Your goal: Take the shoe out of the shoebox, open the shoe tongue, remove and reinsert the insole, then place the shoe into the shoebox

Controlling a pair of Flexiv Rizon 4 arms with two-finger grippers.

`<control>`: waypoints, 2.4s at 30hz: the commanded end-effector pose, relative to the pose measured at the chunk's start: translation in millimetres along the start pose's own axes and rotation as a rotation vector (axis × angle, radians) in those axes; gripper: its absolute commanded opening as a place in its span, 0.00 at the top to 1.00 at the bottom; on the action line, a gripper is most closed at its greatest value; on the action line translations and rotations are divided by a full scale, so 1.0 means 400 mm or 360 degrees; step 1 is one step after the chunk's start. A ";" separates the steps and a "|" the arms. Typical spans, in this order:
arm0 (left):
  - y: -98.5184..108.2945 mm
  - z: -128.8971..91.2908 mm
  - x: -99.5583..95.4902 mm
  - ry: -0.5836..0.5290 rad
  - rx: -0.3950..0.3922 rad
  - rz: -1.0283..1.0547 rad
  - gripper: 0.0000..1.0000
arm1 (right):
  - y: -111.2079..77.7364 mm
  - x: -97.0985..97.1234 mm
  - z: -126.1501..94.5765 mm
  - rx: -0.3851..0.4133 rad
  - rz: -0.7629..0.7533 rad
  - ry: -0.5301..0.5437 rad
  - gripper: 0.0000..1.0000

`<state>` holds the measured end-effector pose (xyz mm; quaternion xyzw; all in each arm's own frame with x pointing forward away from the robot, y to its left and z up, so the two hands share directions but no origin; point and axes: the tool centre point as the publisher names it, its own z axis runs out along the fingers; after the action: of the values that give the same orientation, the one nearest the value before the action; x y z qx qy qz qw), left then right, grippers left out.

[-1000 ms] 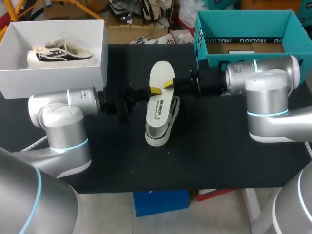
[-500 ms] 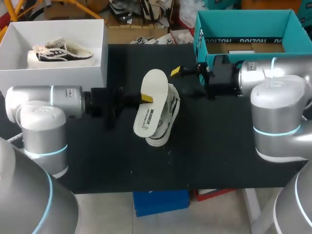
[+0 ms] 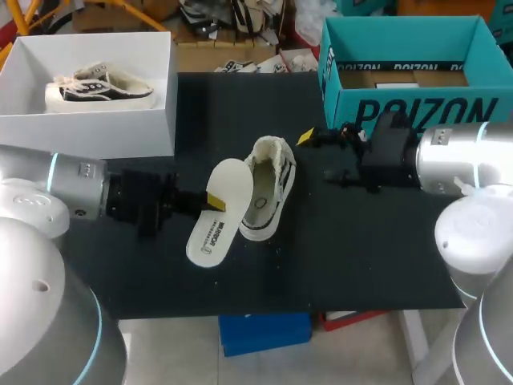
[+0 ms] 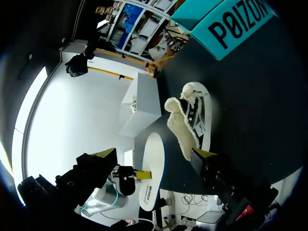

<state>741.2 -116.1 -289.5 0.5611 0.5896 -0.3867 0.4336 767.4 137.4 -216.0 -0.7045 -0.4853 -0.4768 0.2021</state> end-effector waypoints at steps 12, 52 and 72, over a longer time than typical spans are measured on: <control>-0.066 -0.016 0.029 0.0149 0.0222 -0.0171 1.00 | -0.048 -0.001 -0.081 -0.0127 0.0007 -0.0076 0.00; 0.057 0.144 0.097 0.0548 0.0493 -0.0046 1.00 | -0.048 -0.001 -0.081 -0.0127 0.0007 -0.0076 0.00; 0.143 0.218 0.122 0.0634 0.0459 -0.0033 1.00 | -0.048 -0.001 -0.081 -0.0127 0.0007 -0.0076 0.00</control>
<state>799.5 -169.0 -358.0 0.6743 0.6077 -0.3542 0.2249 735.4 126.8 -203.6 -0.7280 -0.4622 -0.4852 0.1448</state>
